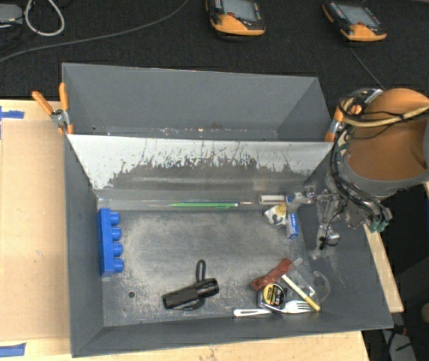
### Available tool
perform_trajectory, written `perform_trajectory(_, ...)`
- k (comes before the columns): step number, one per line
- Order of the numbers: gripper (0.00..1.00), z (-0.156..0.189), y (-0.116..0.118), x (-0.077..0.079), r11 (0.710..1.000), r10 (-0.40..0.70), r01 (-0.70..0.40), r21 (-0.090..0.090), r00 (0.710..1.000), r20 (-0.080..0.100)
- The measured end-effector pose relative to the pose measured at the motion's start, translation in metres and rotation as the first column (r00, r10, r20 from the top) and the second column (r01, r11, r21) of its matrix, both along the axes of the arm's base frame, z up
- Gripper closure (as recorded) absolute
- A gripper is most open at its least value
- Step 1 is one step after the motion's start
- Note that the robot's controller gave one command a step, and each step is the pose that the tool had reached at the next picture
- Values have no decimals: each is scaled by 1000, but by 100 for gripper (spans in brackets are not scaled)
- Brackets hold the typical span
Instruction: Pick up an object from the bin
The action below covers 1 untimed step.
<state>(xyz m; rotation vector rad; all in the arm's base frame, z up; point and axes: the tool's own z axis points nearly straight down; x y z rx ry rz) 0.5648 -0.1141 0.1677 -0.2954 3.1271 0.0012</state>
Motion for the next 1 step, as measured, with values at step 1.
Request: perform_trajectory(1,0,-28,0,-66,981,194,-194,1,981,-3)
